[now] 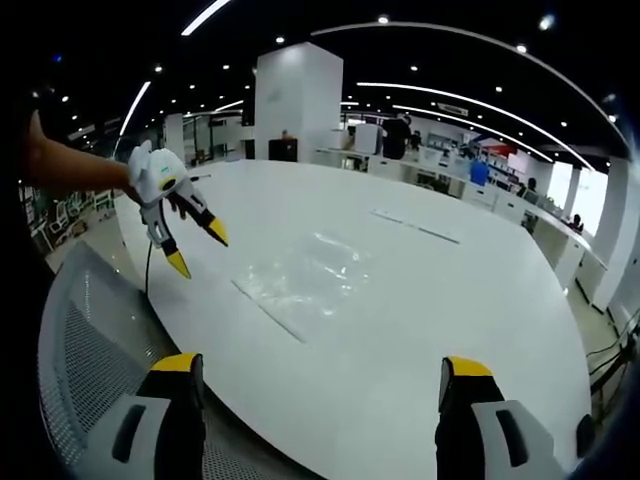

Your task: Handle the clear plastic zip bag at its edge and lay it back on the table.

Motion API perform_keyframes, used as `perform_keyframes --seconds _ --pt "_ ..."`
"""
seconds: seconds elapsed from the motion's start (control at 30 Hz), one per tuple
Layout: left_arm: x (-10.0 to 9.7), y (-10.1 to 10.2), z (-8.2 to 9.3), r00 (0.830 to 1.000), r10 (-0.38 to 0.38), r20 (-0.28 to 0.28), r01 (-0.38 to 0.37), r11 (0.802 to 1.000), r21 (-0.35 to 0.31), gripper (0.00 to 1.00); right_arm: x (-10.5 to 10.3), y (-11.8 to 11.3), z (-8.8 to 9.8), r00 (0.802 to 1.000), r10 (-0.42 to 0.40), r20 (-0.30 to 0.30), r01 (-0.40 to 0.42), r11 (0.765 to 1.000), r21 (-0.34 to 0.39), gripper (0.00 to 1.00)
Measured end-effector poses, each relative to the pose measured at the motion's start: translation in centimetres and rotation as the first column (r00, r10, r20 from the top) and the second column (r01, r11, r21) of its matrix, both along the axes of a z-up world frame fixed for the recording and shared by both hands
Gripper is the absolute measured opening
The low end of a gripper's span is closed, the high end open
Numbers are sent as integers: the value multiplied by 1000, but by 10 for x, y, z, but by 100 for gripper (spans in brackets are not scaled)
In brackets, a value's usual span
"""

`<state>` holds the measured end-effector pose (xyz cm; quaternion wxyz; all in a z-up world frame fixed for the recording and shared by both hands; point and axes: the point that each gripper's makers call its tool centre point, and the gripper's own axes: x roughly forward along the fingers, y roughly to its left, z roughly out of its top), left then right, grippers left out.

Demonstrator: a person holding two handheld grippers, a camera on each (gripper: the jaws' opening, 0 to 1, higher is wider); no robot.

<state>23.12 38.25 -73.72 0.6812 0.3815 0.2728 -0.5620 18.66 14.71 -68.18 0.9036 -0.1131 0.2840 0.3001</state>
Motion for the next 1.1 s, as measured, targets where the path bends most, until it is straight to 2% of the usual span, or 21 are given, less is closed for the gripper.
perform_keyframes --seconds 0.3,0.67,0.87,1.0,1.1 --pt "6 -10 -3 999 -46 -4 46 999 20 44 -2 2 -1 1000 5 -2 -5 1000 -15 98" --pt "16 -14 -11 997 -72 -28 73 996 55 43 -6 -4 -2 1000 -7 -5 7 1000 -19 98" --pt "18 -16 -20 994 -93 -48 98 991 95 41 -6 -6 -3 1000 -11 -8 11 1000 -19 98" --pt "18 -14 -29 991 -125 -57 132 980 149 38 -5 -5 -3 1000 -9 -9 9 1000 -19 98" --pt "19 -15 -32 989 -137 -59 145 976 163 36 -5 -6 -4 1000 -8 -9 8 1000 -21 98"
